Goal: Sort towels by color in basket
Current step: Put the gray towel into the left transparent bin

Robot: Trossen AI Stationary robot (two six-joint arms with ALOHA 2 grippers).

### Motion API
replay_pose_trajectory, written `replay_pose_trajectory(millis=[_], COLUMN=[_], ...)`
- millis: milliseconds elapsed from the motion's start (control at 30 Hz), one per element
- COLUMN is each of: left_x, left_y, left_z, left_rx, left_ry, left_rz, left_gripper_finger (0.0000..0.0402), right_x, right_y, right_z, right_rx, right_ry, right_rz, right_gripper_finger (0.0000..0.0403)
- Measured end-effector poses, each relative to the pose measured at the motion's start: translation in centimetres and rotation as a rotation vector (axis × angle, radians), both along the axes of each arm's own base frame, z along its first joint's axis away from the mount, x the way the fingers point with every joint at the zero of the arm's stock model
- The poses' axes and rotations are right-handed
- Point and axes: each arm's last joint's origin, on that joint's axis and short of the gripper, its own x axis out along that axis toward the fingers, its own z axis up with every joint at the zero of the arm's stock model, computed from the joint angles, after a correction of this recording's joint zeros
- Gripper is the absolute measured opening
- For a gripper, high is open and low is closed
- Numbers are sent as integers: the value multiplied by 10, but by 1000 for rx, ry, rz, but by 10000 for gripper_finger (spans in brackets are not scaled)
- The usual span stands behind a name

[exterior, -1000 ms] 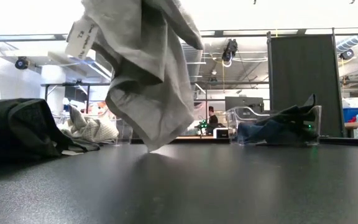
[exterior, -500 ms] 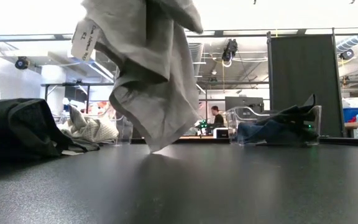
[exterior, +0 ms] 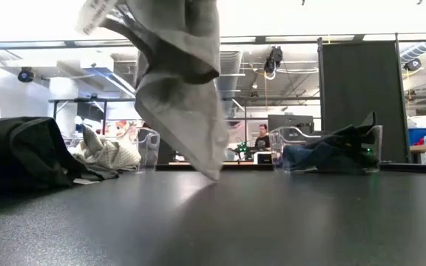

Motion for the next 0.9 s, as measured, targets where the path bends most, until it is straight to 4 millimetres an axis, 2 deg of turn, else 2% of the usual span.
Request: replay_pose_trajectory(millis=[100,167,267,367,500,600,700,800,900], left_x=[0,0,-1,-5,-9,-13,-20,-26,-32], left_y=[0,0,-1,-3,-3,-1,3,8,13], left_z=[0,0,1,2,2,0,1,2,4], left_rx=[1,-2,7,21,43,67,97,97,105], left_ry=[0,-4,1,9,43,79,120,148,169], left_rz=[-2,0,0,-7,-6,65,111,111,140], left_gripper_finger=[3,12,37,78,160,223,270,301,316], right_x=[0,1,1,0,-1,-2,-5,-6,-7], right_y=[0,1,2,2,2,2,0,-2,-3], right_z=[0,1,1,1,1,0,-1,-1,-1], right_rx=[-34,-34,-19,-18,-20,-29,-44,-67,-85], right_ry=[9,6,7,8,13,32,56,68,71], right_rz=[24,50,67,71,72,63,26,-21,-55], right_gripper_finger=[50,26,14,12,11,11,10,10,10])
